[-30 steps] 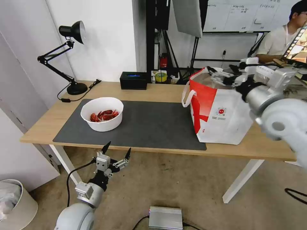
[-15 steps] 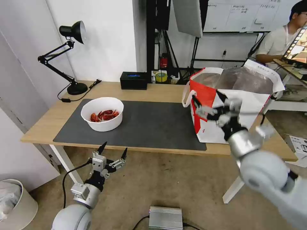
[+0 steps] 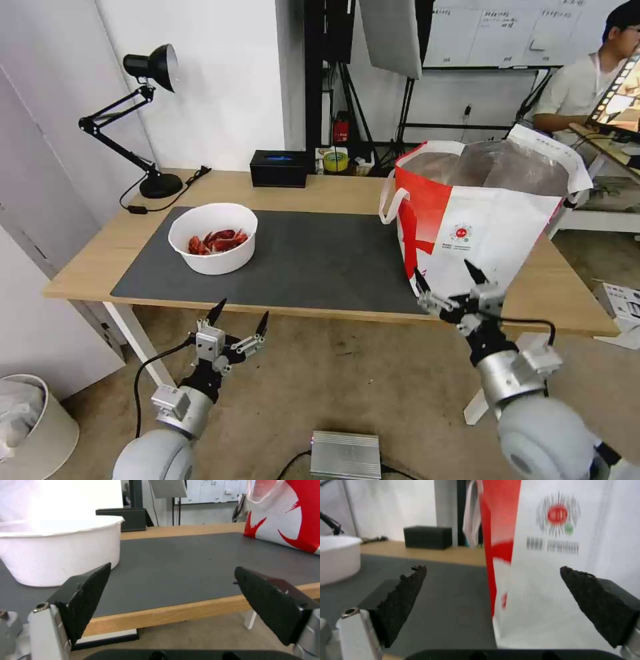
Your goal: Pick up the trash from the table and place it into the takeout bag.
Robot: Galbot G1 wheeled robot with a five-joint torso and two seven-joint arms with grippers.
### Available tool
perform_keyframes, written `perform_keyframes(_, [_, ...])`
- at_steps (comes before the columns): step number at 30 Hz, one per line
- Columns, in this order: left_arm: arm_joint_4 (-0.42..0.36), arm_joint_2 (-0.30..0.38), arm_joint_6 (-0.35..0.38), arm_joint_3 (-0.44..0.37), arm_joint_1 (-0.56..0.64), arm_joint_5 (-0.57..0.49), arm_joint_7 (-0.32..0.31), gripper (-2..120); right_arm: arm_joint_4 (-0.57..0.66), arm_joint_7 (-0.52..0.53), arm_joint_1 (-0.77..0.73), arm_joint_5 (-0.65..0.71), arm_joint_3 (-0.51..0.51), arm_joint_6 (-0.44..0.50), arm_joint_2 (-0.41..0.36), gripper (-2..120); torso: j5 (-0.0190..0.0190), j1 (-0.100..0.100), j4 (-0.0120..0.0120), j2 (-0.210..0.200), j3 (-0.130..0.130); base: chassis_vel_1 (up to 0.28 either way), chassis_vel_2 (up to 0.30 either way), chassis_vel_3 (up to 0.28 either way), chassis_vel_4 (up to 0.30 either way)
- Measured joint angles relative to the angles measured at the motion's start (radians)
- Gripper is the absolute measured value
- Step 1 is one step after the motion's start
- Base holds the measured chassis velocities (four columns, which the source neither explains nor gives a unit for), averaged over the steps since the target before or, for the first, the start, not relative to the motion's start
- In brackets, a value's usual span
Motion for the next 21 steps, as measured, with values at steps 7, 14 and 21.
perform_keyframes(7, [0.008, 0.002, -0.004, 0.003, -0.003, 0.000, 0.002, 100, -0.024, 0.036, -0.041, -0.003, -0.018, -0.002, 0.046, 100, 0.0001, 0.000, 0.0000, 0.000, 0.000, 0.000, 0.000, 0.000, 0.000])
perform_keyframes(14, [0.014, 0.005, -0.004, 0.008, -0.012, -0.002, 0.002, 100, -0.042, 0.067, -0.047, 0.015, -0.043, -0.024, 0.074, 100, 0.0000, 0.000, 0.0000, 0.000, 0.000, 0.000, 0.000, 0.000, 0.000])
perform_keyframes(21, [0.019, 0.004, -0.006, 0.008, -0.013, -0.003, 0.002, 100, -0.055, 0.069, -0.049, 0.016, -0.055, -0.032, 0.084, 100, 0.0000, 0.000, 0.0000, 0.000, 0.000, 0.000, 0.000, 0.000, 0.000])
